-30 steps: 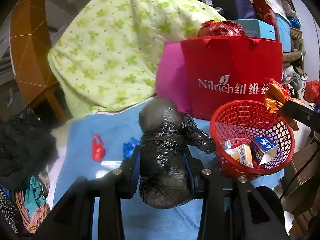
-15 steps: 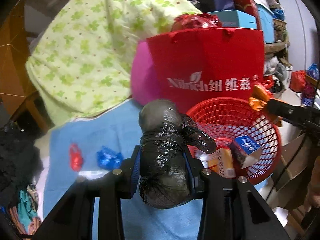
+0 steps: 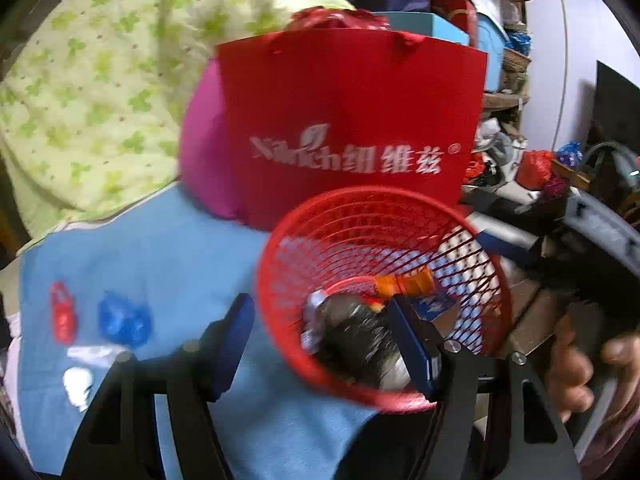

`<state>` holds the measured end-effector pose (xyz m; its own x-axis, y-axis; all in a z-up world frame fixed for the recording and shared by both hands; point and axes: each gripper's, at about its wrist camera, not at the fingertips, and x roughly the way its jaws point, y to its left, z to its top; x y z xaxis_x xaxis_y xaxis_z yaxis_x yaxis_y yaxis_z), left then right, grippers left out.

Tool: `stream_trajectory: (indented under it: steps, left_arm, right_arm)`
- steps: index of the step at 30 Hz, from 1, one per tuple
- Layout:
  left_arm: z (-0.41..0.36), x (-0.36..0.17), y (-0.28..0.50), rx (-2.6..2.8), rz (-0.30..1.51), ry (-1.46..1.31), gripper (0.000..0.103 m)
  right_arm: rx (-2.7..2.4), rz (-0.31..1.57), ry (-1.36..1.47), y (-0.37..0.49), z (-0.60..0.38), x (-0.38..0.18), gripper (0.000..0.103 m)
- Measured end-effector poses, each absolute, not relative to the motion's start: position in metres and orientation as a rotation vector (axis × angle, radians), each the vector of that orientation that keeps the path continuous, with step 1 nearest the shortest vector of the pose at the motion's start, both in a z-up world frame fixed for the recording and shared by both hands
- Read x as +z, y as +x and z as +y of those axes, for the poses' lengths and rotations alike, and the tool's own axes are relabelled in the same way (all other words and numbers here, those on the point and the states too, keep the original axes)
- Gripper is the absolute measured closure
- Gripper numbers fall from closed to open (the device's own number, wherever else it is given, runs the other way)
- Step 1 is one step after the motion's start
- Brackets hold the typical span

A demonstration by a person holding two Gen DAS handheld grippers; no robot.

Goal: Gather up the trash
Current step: 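Open both tools to drop the bags into the wastebasket, then move both tools back over the remaining items on the blanket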

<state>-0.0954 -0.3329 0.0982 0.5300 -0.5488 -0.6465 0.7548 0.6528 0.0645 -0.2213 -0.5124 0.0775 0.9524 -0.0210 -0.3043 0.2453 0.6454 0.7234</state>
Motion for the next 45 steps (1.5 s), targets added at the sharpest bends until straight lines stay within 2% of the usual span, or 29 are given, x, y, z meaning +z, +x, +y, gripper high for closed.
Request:
stream_trajectory:
  steps: [9, 15, 28, 45]
  left_arm:
    - [-0.248, 0.118, -0.1, -0.467, 0.517, 0.42, 0.03]
    - [-0.189, 0.136, -0.102, -0.304, 0.441, 0.413, 0.024]
    - [-0.107, 0.127, -0.075, -0.192, 0.484, 0.32, 0.024]
    - [-0.069, 0.098, -0.037, -0.138, 0.566, 0.273, 0.024]
  right_arm:
    - [0.012, 0.202, 0.638, -0.221, -0.442, 0.14, 0.029]
    - [0.129, 0.234, 0.555, -0.194, -0.384, 0.162, 0.029]
    - [0.274, 0.408, 0.441, -0.12, -0.281, 0.144, 0.029]
    - [0.262, 0.542, 0.426, -0.058, -0.256, 0.111, 0.029]
